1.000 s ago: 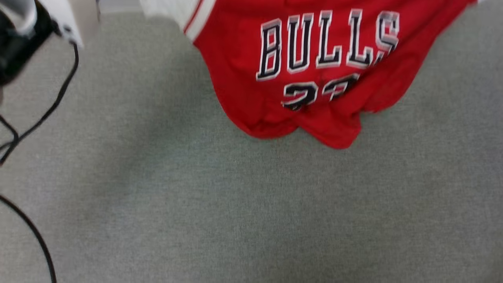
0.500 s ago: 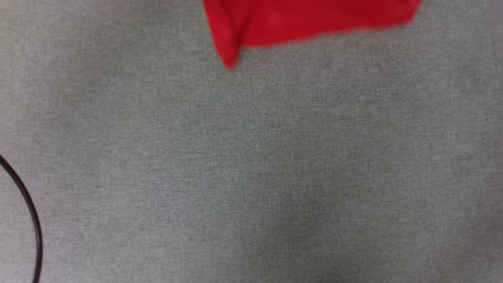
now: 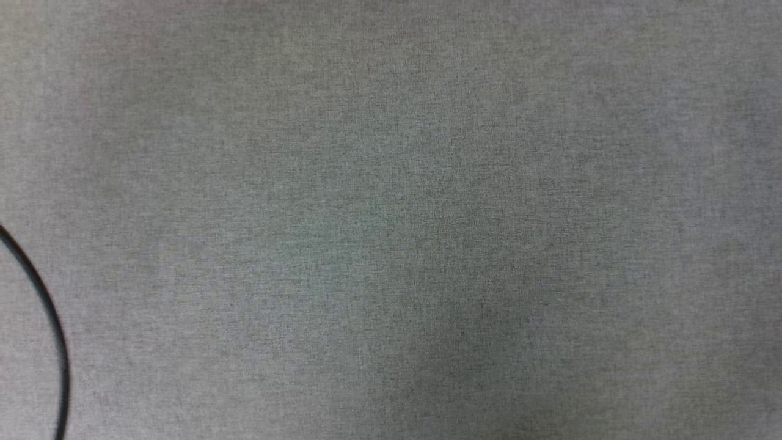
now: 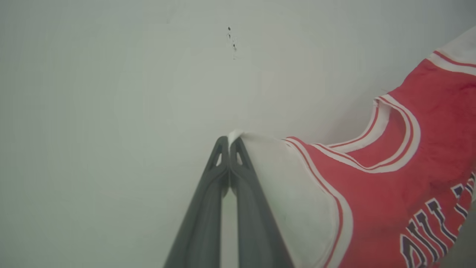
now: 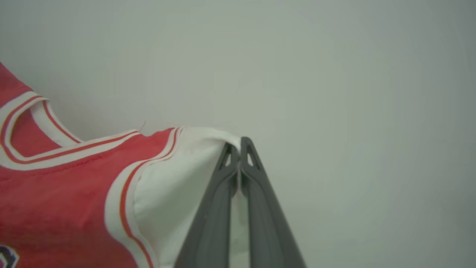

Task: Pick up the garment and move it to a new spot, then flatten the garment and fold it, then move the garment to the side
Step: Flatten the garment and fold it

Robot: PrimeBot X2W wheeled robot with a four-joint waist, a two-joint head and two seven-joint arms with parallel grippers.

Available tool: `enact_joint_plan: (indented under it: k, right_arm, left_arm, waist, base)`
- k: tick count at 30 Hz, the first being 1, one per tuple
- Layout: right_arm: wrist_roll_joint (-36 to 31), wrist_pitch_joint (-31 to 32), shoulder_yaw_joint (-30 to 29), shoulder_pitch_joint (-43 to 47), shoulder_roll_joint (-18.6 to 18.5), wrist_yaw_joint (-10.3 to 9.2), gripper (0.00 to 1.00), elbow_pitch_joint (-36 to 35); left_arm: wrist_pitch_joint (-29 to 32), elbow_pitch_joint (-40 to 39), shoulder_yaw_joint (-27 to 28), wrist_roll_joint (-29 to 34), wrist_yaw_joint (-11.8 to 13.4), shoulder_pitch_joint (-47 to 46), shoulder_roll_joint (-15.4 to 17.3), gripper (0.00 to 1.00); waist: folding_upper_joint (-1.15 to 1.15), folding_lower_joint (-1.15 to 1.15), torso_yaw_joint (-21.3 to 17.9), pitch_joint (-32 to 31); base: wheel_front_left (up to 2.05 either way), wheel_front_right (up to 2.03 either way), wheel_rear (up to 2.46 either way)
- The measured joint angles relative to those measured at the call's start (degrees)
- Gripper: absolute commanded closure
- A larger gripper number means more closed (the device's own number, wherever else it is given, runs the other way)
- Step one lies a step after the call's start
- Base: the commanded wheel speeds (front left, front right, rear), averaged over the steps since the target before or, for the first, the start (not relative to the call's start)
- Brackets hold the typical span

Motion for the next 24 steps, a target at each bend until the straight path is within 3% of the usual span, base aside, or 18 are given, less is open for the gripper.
enact_joint_plan:
  k: [7, 15, 24]
  right_arm:
    - [3.71, -4.64, 7.32, 10.6, 0.79, 0.0, 1.0, 4.01]
    - [11.76, -8.94, 16.22, 27.42, 0.68, 0.0, 1.0, 3.37]
    - [19.72, -11.38, 24.29, 45.99, -4.14, 0.0, 1.0, -2.02]
  left_arm:
    - [-4.16, 1.55, -3.42, -3.13, -0.27, 10.72, -0.22, 1.0]
    - [-9.44, -2.05, -5.72, -7.72, 0.3, 31.49, 2.55, 1.0]
    - [-12.76, -13.74, -8.26, -13.14, 8.32, 59.01, 6.25, 1.0]
  waist:
    - [0.0, 0.0, -0.08, -2.24]
    - [0.0, 0.0, -0.74, -7.79]
    - [0.0, -0.01, -0.99, -15.3]
  base:
    - [0.0, 0.0, 0.0]
    - [0.0, 0.0, 0.0]
    - [0.0, 0.0, 0.0]
